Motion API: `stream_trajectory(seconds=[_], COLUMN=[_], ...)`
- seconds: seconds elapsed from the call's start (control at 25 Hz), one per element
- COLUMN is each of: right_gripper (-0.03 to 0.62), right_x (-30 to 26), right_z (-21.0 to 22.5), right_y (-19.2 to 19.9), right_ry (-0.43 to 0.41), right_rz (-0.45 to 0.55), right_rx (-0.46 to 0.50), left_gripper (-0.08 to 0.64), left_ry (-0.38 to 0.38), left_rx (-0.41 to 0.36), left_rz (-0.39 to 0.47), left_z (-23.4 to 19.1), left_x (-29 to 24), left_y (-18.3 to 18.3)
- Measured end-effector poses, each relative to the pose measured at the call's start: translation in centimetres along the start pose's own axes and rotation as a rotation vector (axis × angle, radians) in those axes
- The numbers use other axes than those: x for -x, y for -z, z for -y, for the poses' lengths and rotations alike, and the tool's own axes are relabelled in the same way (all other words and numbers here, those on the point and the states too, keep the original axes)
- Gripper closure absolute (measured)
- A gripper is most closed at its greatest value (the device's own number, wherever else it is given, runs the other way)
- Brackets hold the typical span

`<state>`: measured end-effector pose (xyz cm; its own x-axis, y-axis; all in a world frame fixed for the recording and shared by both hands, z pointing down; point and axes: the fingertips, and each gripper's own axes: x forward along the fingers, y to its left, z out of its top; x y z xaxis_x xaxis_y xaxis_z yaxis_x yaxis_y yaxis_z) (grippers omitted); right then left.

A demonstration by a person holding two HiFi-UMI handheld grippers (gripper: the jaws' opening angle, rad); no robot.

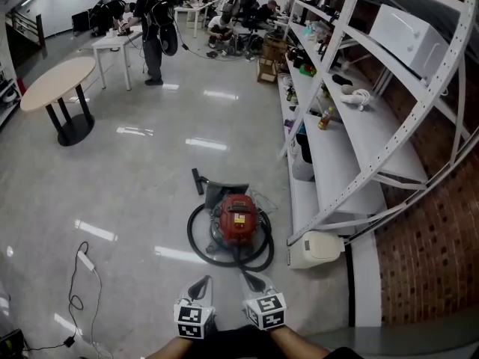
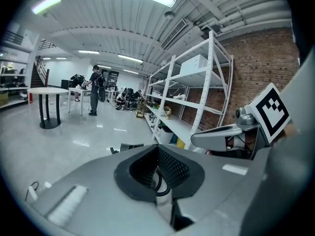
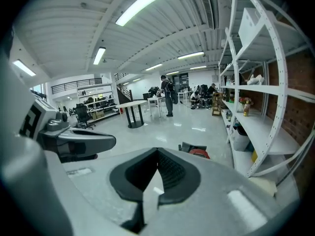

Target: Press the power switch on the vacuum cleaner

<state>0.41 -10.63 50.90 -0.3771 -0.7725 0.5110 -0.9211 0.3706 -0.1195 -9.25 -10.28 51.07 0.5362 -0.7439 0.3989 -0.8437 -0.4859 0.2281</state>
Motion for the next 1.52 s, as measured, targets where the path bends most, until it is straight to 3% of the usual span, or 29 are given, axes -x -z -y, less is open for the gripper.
stream_trajectory(seconds=[0.32, 0.64, 0.88, 1.2, 1.52], right_gripper=[0.603, 0.600, 0.600, 0.600, 0.600], right_x=[7.7, 16.3, 20.9, 25.1, 27.6], right_z=[-0.3, -1.0, -1.2, -4.1, -8.8], right_y=[0.7, 2.4, 4.0, 4.9, 6.3], right_ry=[-0.004, -0.093, -0.139, -0.202, -0.234], right_rz=[0.066, 0.131, 0.163, 0.199, 0.194], right_rx=[0.024, 0.057, 0.067, 0.095, 0.102], left_gripper=[0.544, 0.545, 0.545, 0.543, 0.543], left_ry=[-0.010, -0.037, -0.094, -0.190, -0.217], left_rx=[0.003, 0.014, 0.016, 0.007, 0.006], left_rz=[0.051, 0.108, 0.135, 0.168, 0.179], left_z=[5.8, 14.0, 17.7, 19.0, 18.0], left_x=[4.1, 8.5, 12.3, 18.2, 23.4], left_y=[0.1, 0.8, 2.1, 3.2, 5.2])
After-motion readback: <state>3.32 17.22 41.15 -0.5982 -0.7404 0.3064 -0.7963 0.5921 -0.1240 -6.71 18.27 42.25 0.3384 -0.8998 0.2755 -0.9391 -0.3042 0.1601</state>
